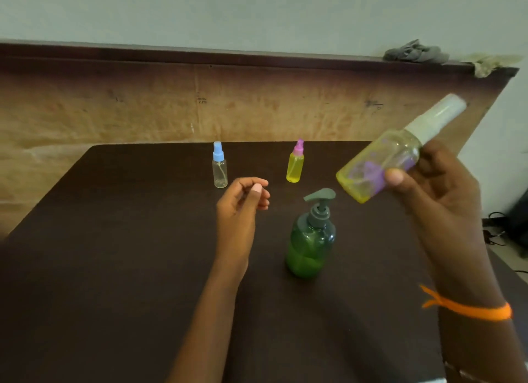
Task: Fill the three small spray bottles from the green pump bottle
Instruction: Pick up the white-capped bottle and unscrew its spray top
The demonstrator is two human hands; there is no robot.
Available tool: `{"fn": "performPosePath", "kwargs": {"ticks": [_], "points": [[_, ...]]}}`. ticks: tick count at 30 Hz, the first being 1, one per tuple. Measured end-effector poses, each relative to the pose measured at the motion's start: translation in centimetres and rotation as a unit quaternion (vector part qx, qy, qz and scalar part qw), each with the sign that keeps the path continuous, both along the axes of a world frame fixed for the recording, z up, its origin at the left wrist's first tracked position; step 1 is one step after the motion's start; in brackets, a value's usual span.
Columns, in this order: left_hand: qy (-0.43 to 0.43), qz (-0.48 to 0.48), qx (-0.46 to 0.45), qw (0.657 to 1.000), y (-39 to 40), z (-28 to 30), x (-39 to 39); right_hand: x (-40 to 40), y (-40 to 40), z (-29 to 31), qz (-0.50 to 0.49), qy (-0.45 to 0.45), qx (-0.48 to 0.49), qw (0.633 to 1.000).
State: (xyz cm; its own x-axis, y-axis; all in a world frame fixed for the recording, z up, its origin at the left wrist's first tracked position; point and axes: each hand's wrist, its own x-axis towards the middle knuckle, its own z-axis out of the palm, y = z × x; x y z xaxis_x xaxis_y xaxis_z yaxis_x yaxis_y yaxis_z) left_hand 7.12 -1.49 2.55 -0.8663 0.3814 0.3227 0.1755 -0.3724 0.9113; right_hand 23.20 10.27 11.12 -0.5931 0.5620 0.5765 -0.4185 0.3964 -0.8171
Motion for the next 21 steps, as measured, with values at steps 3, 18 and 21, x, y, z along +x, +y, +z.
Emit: {"fn": "performPosePath", "kwargs": {"ticks": [3, 18, 21], "points": [[0.031, -0.160, 0.017, 0.987, -3.2, 0.9, 3.6, 1.6, -3.2, -2.1, 0.035, -0.033, 0.016, 0.999], [-0.030, -0.099, -0.074, 0.992, -6.8, -3.2, 6.0, -2.1, -3.8, -13.4, -0.174, -0.237, -0.032, 0.955], [-0.043, -0.071, -0.070, 0.994, -5.8, -3.9, 5.7, -3.5, -3.5, -14.2, -0.152, -0.267, -0.007, 0.951]]}}
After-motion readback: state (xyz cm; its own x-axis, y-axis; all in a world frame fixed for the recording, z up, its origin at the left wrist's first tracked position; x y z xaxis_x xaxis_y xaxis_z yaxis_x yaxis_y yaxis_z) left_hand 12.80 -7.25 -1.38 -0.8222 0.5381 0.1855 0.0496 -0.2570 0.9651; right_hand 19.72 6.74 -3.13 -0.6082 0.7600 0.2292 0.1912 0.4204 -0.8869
